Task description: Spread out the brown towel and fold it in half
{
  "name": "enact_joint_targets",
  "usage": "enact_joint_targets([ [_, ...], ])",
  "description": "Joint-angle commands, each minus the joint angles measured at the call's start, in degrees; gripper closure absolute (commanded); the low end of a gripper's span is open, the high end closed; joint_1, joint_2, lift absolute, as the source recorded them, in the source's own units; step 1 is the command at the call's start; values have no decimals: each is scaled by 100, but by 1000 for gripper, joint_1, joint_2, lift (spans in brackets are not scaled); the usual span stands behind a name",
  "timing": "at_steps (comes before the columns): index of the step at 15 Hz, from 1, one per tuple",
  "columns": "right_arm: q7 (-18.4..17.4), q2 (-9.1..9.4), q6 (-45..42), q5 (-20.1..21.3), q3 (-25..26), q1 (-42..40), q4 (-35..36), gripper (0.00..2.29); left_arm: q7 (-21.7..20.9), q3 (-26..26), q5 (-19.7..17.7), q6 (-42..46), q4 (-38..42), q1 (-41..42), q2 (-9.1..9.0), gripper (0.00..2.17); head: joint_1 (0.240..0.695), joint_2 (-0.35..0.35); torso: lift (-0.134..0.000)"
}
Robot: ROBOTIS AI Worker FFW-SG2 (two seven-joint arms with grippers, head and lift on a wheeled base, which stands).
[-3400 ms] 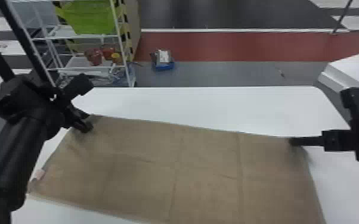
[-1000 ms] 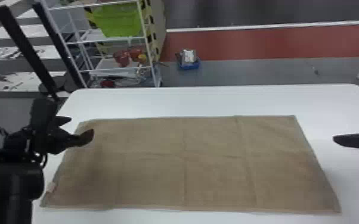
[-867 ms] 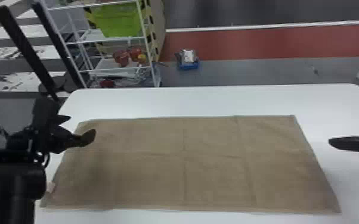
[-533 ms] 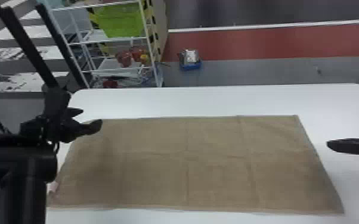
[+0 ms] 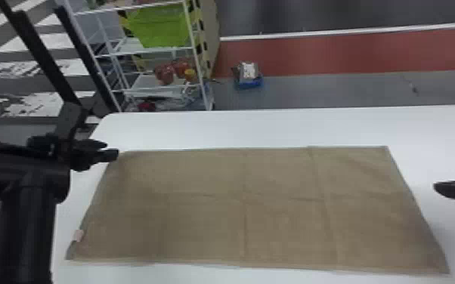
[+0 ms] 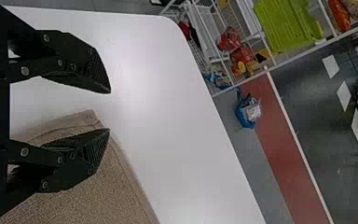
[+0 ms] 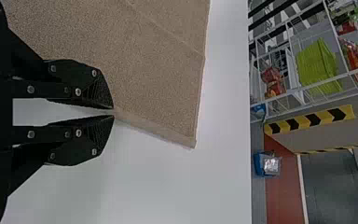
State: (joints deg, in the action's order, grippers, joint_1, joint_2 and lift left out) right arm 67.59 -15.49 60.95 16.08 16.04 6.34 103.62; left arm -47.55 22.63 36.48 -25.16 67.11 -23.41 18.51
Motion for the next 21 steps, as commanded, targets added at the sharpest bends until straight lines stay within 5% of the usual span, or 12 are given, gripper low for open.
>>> enact_joint_targets([
  [1,0,2,-34,0,-40,-2,0,964,-150,-13,149,-29,-137,-102,65,704,695,195,-134],
  [7,17,-7,-16,0,57,-28,0,964,-536,-277,281,-310,-348,-313,109,491,695,197,-134],
  [21,61,-86,19,-88,189,-54,9,964,-211,-558,571,-345,-1121,-832,206,502,695,189,-134],
])
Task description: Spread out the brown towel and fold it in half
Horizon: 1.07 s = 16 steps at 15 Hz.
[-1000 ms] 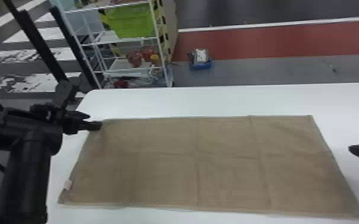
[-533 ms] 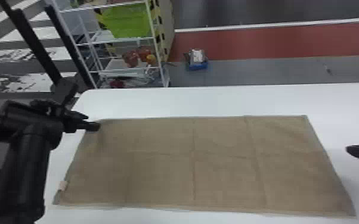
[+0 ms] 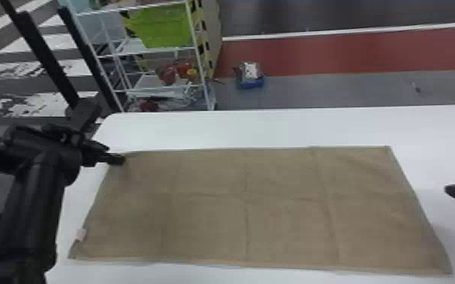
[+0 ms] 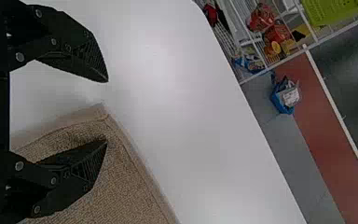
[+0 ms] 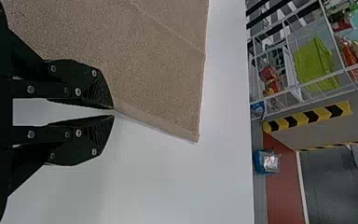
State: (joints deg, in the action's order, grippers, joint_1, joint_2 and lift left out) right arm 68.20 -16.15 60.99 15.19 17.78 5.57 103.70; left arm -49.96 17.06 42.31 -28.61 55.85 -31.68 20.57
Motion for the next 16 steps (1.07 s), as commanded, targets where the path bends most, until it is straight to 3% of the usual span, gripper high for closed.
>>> enact_joint_targets([
  [1,0,-19,32,1,14,41,1,964,13,-1,-39,0,5,-14,0,502,695,188,-134],
  [16,0,-37,50,-7,14,85,-8,964,-13,-229,49,53,-241,-84,0,637,695,177,-134],
])
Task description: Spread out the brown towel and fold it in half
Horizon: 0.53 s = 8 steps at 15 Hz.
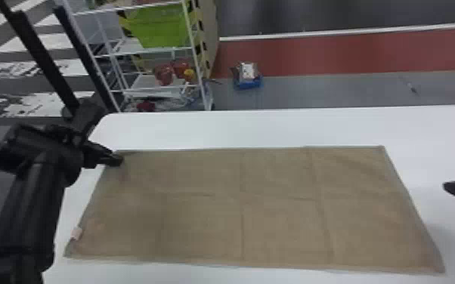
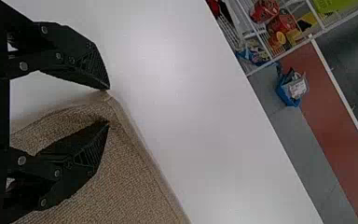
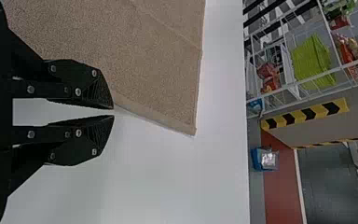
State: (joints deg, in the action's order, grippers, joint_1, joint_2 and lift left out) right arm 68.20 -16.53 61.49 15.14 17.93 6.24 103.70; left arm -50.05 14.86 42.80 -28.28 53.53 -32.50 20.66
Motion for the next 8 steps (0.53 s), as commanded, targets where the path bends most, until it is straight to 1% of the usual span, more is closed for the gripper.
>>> enact_joint_targets([
  [1,0,0,-18,-2,0,35,-8,964,4,-10,0,37,-9,-2,-9,637,695,174,-134],
  [2,-9,0,-18,6,-9,62,-26,964,-22,-10,0,54,-9,7,-18,637,695,174,-134],
  [3,-35,0,-35,33,-44,114,-69,964,-31,-19,0,72,9,24,-27,728,695,173,-134],
  [5,-88,27,-88,94,-106,273,-298,964,-57,-27,0,160,88,165,-44,977,695,169,-134],
  [7,-211,53,-158,147,-211,431,-509,957,-163,-10,-9,160,466,411,-79,991,695,163,-134],
  [8,-343,62,-211,191,-273,545,-658,950,-207,17,-18,160,642,534,-106,994,695,160,-134],
])
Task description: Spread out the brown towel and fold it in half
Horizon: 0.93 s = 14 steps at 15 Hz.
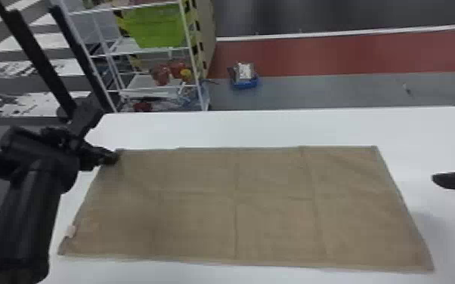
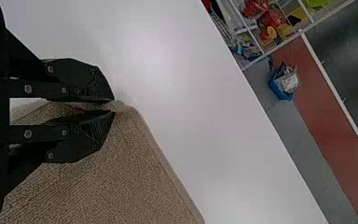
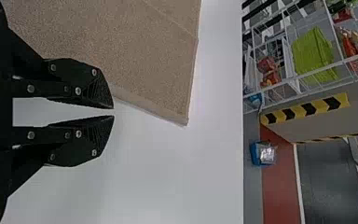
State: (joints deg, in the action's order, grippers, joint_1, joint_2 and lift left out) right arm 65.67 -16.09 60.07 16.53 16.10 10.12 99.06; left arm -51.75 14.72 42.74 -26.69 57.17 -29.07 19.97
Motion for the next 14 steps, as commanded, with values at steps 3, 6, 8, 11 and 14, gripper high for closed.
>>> enact_joint_targets([
  [3,-371,132,-70,343,-380,711,-783,950,-169,57,-11,1,479,314,-160,991,695,145,-134],
  [6,-731,343,-492,641,-608,1308,-1618,950,-257,84,-11,1,646,446,-178,994,695,135,-134],
  [8,-1074,413,-720,791,-775,1739,-2356,950,-275,84,-11,1,681,472,-187,994,695,134,-134],
  [11,-1320,510,-896,826,-801,1959,-2796,950,-283,31,-11,-17,743,472,-204,994,695,131,-134],
  [14,-1478,580,-896,870,-801,2143,-3033,950,-301,22,-11,-17,752,472,-213,994,695,131,-134],
])
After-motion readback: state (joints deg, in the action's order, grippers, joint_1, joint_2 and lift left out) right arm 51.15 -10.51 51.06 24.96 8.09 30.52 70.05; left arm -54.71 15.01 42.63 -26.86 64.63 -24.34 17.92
